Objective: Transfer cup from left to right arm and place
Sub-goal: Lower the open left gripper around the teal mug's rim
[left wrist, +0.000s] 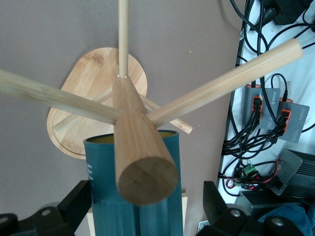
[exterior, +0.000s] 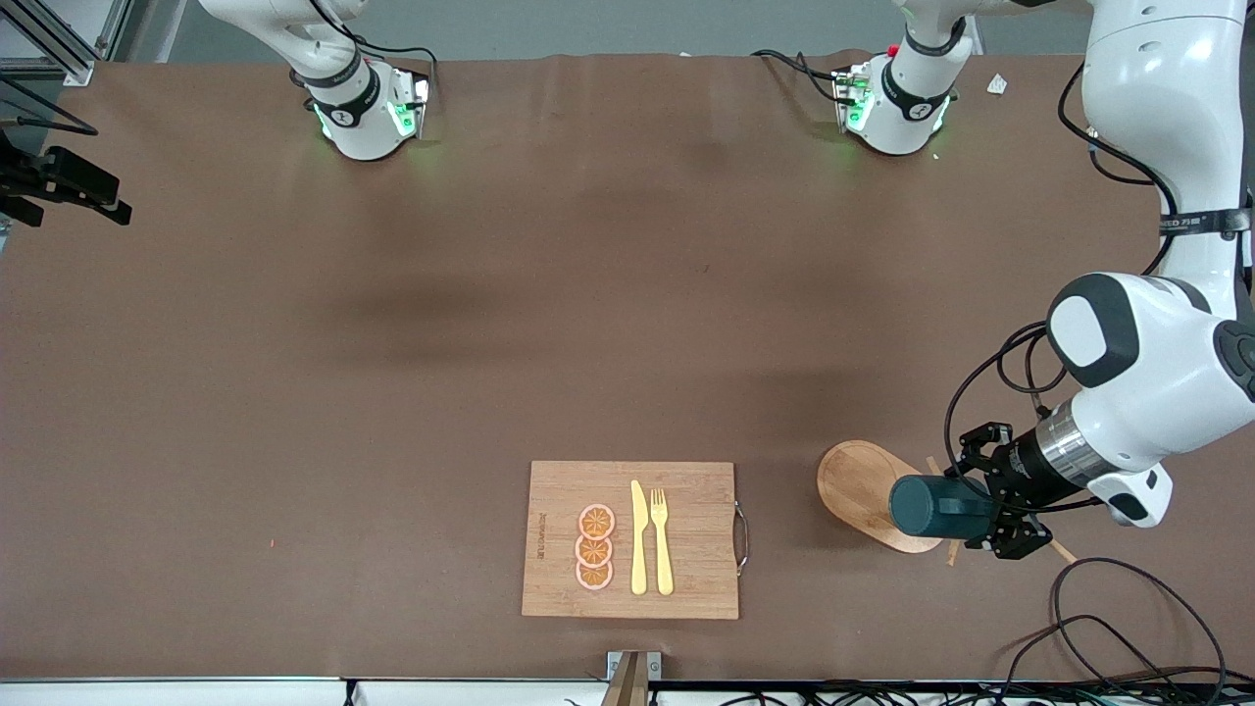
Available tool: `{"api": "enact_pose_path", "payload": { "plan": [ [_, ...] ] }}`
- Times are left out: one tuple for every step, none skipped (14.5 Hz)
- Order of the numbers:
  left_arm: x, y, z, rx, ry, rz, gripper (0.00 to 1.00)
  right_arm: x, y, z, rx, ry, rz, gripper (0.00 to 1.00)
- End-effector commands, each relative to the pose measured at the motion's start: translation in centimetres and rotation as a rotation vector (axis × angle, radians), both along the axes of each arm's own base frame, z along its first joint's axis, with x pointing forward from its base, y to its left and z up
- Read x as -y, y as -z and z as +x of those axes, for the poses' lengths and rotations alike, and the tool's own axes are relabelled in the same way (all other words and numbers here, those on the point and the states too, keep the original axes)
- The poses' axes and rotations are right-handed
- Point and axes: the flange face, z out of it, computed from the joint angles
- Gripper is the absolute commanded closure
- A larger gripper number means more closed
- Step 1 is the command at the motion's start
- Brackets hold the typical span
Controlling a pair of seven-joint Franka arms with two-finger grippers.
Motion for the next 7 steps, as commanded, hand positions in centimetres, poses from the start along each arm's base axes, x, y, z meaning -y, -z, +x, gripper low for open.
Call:
{"api": "enact_pose_path", "payload": {
  "plan": [
    [0.4, 0.1, 0.5, 0.011, -0.016, -0.017, 0.0, 0.2, -0.3, -0.4, 0.006, -0.004, 0.0, 0.0],
    [0.4, 0.3, 0.6, 0.012, -0.017, -0.017, 0.0, 0.3, -0.3, -0.4, 0.004, -0.003, -0.001, 0.0],
    [0.3, 0.5, 0.6, 0.011, -0.018, -0.017, 0.0, 0.3, -0.3, -0.4, 0.006, -0.003, -0.001, 0.0],
    [0.4, 0.9, 0.6, 0.006, -0.017, -0.018, 0.0, 0.3, -0.3, -0.4, 0.006, -0.003, -0.001, 0.0],
    [0.4, 1.0, 0.6, 0.004, -0.017, -0.018, 0.0, 0.3, -0.3, -0.4, 0.004, -0.003, -0.001, 0.0],
    [0.5, 1.2, 0.6, 0.003, -0.016, -0.017, 0.0, 0.3, -0.4, -0.5, 0.007, -0.003, -0.001, 0.0],
    [0.7, 1.3, 0.6, 0.001, -0.015, -0.019, 0.0, 0.3, -0.3, -0.4, 0.006, -0.004, -0.001, 0.0]
  ]
}}
